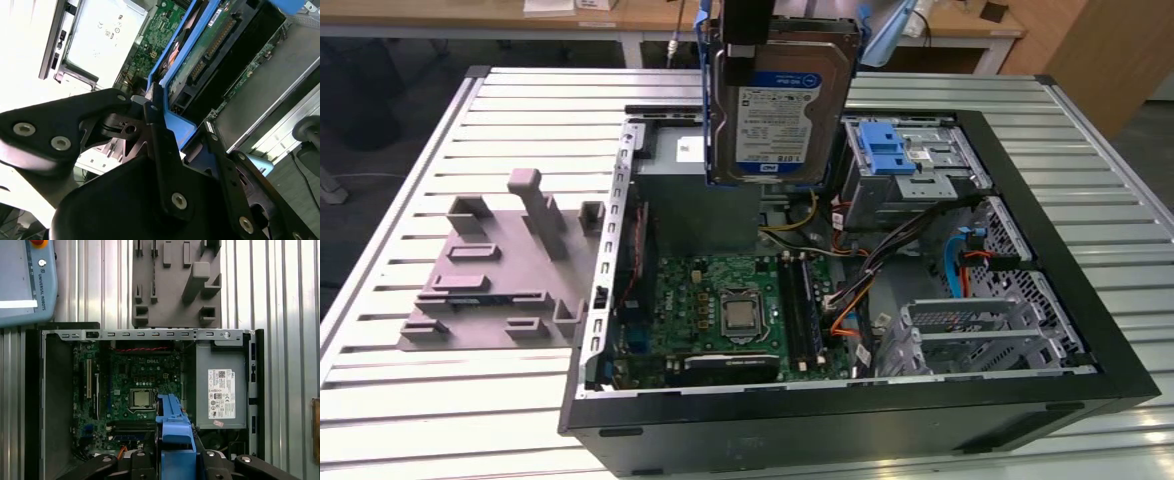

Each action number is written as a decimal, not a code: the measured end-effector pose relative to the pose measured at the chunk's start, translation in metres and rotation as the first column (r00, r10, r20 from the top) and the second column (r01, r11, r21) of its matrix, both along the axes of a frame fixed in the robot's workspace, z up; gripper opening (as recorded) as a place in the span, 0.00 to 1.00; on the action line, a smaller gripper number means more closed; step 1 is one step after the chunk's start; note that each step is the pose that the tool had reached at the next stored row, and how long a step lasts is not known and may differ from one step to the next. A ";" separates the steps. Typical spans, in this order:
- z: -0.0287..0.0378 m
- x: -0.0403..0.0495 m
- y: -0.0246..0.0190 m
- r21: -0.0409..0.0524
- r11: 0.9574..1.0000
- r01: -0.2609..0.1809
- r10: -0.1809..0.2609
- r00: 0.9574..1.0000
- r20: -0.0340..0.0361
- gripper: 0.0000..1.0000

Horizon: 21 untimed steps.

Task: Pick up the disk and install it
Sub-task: 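Insert the disk into the insertion slot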

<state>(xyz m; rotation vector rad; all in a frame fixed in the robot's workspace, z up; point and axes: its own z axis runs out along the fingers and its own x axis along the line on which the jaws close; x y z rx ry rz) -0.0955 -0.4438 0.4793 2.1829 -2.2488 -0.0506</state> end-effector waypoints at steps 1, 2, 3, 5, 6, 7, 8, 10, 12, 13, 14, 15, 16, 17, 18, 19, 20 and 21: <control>0.0000 0.0000 0.0000 0.000 1.000 0.000 0.000 1.000 0.000 0.36; 0.0000 0.0000 0.0000 0.000 1.000 0.000 0.000 1.000 0.000 0.36; 0.0000 0.0000 0.0000 0.000 1.000 0.000 0.000 1.000 0.000 0.36; 0.0000 0.0000 0.0000 0.000 1.000 0.000 0.000 1.000 0.000 0.36; 0.0000 0.0000 0.0000 0.000 1.000 0.000 0.000 1.000 0.000 0.36; 0.0000 0.0000 0.0000 0.000 1.000 0.000 0.000 1.000 0.000 0.36; 0.0000 0.0000 0.0000 0.000 1.000 0.000 0.000 1.000 0.000 0.36; 0.0000 0.0000 0.0000 0.000 1.000 0.000 0.000 1.000 0.000 0.36; -0.0002 0.0000 -0.0010 -0.001 1.000 0.000 0.000 1.000 0.000 0.36; -0.0003 0.0000 -0.0032 -0.001 1.000 0.000 0.000 1.000 0.000 0.36; -0.0005 0.0000 -0.0061 0.000 1.000 0.000 0.000 1.000 0.000 0.36; -0.0007 0.0000 -0.0093 0.000 1.000 0.000 0.000 1.000 0.000 0.36; -0.0008 0.0000 -0.0133 -0.001 1.000 0.000 0.000 1.000 0.000 0.36; -0.0010 0.0000 -0.0173 -0.001 1.000 0.000 0.000 1.000 0.000 0.36; -0.0012 0.0000 -0.0203 0.000 1.000 0.000 0.000 1.000 0.000 0.36; -0.0013 0.0000 -0.0227 0.000 1.000 0.000 0.000 1.000 0.000 0.36; -0.0014 0.0000 -0.0243 0.000 1.000 0.000 0.000 1.000 0.000 0.36; -0.0016 0.0005 -0.0252 0.000 1.000 0.000 0.000 1.000 0.000 0.36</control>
